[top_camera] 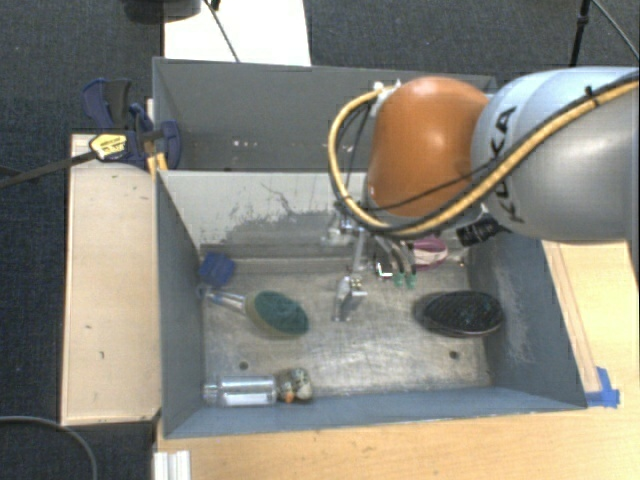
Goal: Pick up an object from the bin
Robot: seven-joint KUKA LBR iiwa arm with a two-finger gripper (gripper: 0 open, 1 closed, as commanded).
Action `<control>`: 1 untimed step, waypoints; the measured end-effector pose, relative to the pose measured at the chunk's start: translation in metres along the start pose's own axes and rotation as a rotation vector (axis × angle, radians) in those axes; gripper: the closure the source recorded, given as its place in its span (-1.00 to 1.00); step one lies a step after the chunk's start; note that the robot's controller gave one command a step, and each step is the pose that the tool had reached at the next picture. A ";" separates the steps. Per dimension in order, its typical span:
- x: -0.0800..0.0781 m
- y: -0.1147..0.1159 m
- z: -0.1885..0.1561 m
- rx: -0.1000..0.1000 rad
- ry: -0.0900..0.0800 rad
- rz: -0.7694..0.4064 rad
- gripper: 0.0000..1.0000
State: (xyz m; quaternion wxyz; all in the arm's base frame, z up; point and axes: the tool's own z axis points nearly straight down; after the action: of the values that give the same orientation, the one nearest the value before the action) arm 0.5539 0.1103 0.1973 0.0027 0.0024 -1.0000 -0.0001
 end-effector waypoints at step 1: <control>-0.027 0.052 0.124 0.000 -0.001 -0.171 -1.00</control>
Offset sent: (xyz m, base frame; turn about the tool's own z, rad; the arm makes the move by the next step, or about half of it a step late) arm 0.0250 0.0510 -0.1273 -0.1695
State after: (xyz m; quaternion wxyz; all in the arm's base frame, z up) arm 0.5797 0.1628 0.0729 0.0022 0.0878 -0.9961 -0.0004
